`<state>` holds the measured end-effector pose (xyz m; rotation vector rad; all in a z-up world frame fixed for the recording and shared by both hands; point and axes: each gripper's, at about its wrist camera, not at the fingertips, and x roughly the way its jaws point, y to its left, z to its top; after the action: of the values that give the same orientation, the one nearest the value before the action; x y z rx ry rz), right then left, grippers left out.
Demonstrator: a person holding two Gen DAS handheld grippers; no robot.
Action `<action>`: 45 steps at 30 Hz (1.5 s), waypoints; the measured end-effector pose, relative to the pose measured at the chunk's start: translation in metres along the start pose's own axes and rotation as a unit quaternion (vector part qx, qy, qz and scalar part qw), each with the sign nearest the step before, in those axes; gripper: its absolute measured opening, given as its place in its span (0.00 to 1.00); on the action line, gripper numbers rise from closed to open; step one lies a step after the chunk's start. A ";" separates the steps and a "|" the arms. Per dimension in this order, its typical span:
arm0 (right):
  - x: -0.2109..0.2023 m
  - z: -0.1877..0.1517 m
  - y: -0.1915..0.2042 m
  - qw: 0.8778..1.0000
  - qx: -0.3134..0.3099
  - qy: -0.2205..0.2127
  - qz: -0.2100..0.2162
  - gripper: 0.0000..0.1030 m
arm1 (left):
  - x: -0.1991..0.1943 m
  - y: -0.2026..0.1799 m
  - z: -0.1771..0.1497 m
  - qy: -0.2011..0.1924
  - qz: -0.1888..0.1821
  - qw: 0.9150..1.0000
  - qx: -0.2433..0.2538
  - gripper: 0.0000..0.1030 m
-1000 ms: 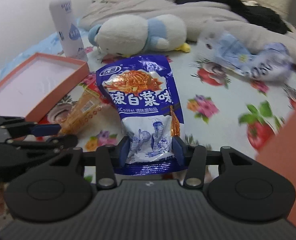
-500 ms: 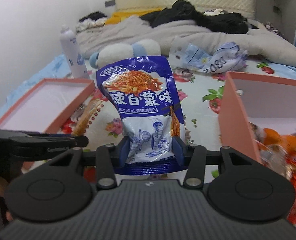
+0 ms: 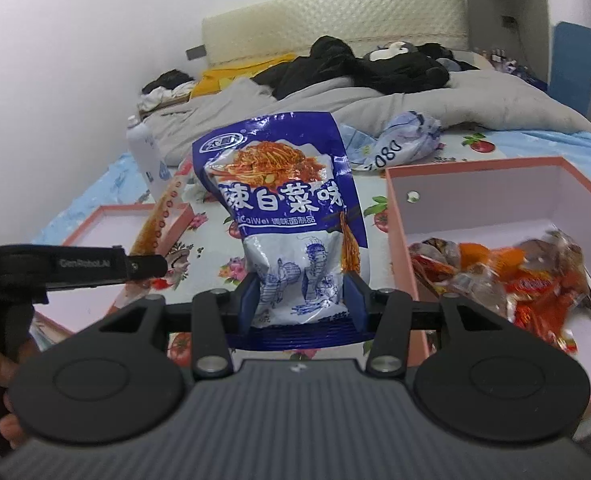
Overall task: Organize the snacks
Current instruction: 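Lift both bags and carry them over the deep pink box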
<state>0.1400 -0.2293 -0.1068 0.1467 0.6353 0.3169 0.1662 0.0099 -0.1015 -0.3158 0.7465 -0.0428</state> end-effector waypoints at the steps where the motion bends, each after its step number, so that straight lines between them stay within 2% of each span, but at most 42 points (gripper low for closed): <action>1: -0.004 -0.002 0.000 1.000 0.001 0.000 -0.001 0.48 | -0.005 -0.002 -0.001 -0.002 -0.002 1.000 0.001 0.35; 11: -0.038 -0.005 -0.017 0.999 0.026 -0.017 -0.021 0.47 | -0.044 -0.018 -0.009 -0.017 -0.021 1.000 -0.009 0.35; 18: -0.060 -0.012 -0.031 0.998 0.046 -0.025 -0.036 0.48 | -0.049 -0.049 -0.016 -0.012 -0.043 0.999 0.011 0.35; 20: -0.067 -0.014 -0.033 0.998 0.046 -0.028 -0.043 0.47 | -0.047 -0.059 -0.020 -0.013 -0.038 0.999 0.023 0.35; 33: -0.099 -0.025 -0.062 0.992 0.072 -0.037 -0.092 0.48 | -0.042 -0.106 -0.036 0.011 -0.112 0.993 0.039 0.35; 38: -0.093 -0.020 -0.087 0.990 0.088 -0.040 -0.105 0.48 | -0.028 -0.132 -0.029 0.015 -0.125 0.991 0.053 0.35; 45: -0.065 -0.007 -0.128 0.988 0.090 -0.041 -0.117 0.48 | 0.013 -0.177 -0.015 0.030 -0.150 0.985 0.073 0.35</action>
<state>0.1177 -0.3709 -0.1059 0.2552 0.5928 0.0260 0.1782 -0.1644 -0.0678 -0.2862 0.7459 -0.3921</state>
